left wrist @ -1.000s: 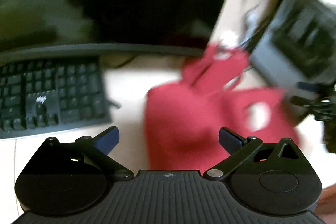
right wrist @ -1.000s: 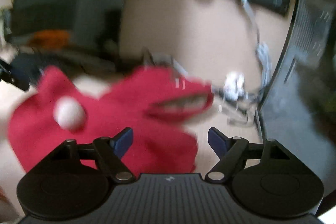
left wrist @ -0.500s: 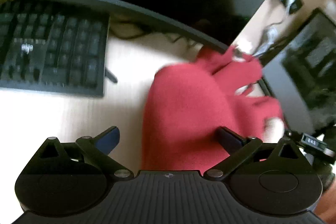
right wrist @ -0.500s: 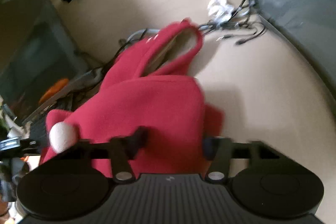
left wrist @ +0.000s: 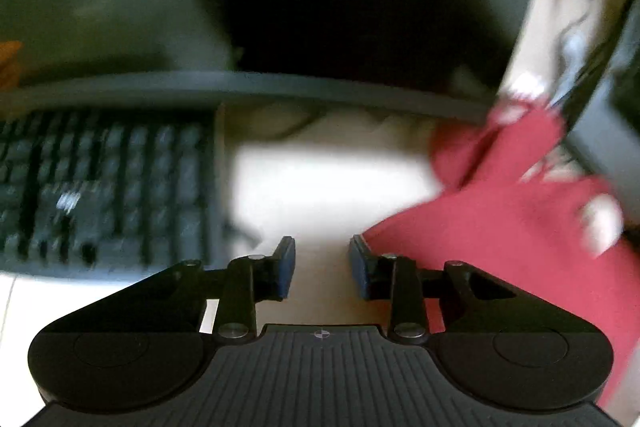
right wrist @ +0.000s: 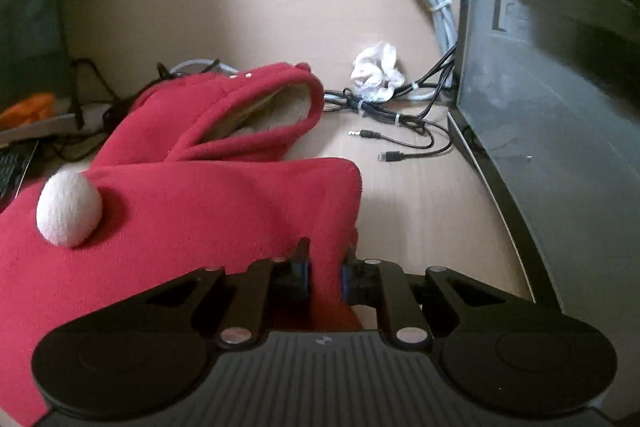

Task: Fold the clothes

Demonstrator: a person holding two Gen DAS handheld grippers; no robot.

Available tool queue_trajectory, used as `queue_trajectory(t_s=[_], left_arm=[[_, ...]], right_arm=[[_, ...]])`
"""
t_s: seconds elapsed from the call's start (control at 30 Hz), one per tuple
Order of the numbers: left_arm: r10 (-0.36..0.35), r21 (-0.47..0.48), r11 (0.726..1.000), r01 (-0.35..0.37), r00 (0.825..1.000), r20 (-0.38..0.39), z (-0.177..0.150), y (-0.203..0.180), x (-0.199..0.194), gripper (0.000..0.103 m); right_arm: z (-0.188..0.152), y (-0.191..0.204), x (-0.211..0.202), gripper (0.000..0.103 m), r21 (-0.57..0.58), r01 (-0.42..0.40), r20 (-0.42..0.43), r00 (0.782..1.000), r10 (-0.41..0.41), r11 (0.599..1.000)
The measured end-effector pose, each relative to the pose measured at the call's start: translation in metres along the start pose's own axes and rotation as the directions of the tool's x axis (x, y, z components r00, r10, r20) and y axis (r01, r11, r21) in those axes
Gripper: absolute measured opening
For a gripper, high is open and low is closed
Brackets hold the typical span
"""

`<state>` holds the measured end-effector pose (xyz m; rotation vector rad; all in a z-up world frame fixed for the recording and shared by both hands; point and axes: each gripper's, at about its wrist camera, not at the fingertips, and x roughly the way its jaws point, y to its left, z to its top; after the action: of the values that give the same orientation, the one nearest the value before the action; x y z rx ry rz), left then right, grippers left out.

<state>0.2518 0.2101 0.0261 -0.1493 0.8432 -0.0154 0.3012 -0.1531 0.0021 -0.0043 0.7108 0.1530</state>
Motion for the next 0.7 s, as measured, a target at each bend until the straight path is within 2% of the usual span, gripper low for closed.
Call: queue_trajectory(t_s=[0.07, 0.1, 0.17, 0.2, 0.27, 0.3, 0.33, 0.4, 0.43, 0.5, 0.53, 0.57, 0.63, 0.67, 0.7], left_arm=[[-0.028, -0.055, 0.998, 0.028, 1.0, -0.005, -0.005, 0.009, -0.006, 0.036], [-0.051, -0.086, 0.995, 0.051, 0.999, 0.004, -0.005, 0.014, -0.012, 0.038], [-0.129, -0.152, 0.979, 0.133, 0.991, 0.039, -0.003, 0.027, -0.03, 0.062], [-0.178, -0.183, 0.965, 0.186, 0.982, 0.062, -0.003, 0.033, -0.04, 0.067], [-0.327, -0.222, 0.913, 0.342, 0.939, 0.104, -0.005, 0.043, -0.059, 0.095], [-0.381, -0.233, 0.888, 0.396, 0.918, 0.109, -0.008, 0.043, -0.063, 0.095], [-0.427, -0.244, 0.864, 0.44, 0.898, 0.106, -0.012, 0.04, -0.065, 0.095], [-0.479, -0.261, 0.838, 0.479, 0.875, 0.067, -0.023, 0.021, -0.056, 0.095], [-0.459, -0.251, 0.854, 0.455, 0.887, 0.045, -0.027, 0.013, -0.05, 0.095], [-0.376, -0.197, 0.906, 0.374, 0.926, 0.027, -0.029, -0.006, -0.045, 0.09], [-0.34, -0.166, 0.925, 0.342, 0.94, 0.039, -0.026, -0.014, -0.046, 0.085], [-0.298, -0.133, 0.943, 0.304, 0.952, 0.069, -0.02, -0.022, -0.052, 0.085], [-0.263, -0.067, 0.959, 0.276, 0.953, 0.152, -0.008, -0.037, -0.073, 0.088], [-0.277, -0.015, 0.958, 0.286, 0.937, 0.212, -0.001, -0.045, -0.085, 0.094], [-0.308, 0.025, 0.95, 0.312, 0.919, 0.247, 0.005, -0.053, -0.091, 0.095]], right_arm=[[0.006, 0.0, -0.006, 0.023, -0.036, 0.016, 0.011, 1.0, -0.015, 0.999], [0.008, -0.001, -0.01, 0.033, -0.048, 0.026, 0.02, 0.999, -0.025, 0.999], [0.015, -0.006, -0.017, 0.036, -0.046, 0.036, 0.036, 0.999, -0.034, 0.998], [0.016, -0.011, -0.024, 0.039, -0.026, 0.021, 0.046, 0.999, -0.02, 0.999], [0.018, -0.018, -0.038, 0.053, 0.021, -0.041, 0.061, 0.997, 0.039, 0.999], [0.018, -0.022, -0.044, 0.063, 0.046, -0.074, 0.065, 0.995, 0.071, 0.996], [0.014, -0.022, -0.047, 0.063, 0.058, -0.081, 0.056, 0.995, 0.077, 0.995], [0.007, -0.018, -0.052, 0.063, 0.052, -0.065, 0.064, 0.996, 0.062, 0.997], [0.004, -0.013, -0.055, 0.063, 0.034, -0.043, 0.082, 0.996, 0.041, 0.998], [0.006, 0.005, -0.07, 0.062, -0.058, -0.034, 0.166, 0.985, 0.043, 0.998], [0.011, 0.015, -0.078, 0.062, -0.102, -0.067, 0.196, 0.977, 0.086, 0.992], [0.016, 0.024, -0.082, 0.062, -0.136, -0.123, 0.196, 0.969, 0.148, 0.983], [0.025, 0.04, -0.078, 0.063, -0.187, -0.221, 0.174, 0.952, 0.254, 0.957], [0.028, 0.044, -0.067, 0.064, -0.197, -0.237, 0.163, 0.949, 0.27, 0.951], [0.031, 0.049, -0.057, 0.073, -0.207, -0.252, 0.153, 0.946, 0.286, 0.945]])
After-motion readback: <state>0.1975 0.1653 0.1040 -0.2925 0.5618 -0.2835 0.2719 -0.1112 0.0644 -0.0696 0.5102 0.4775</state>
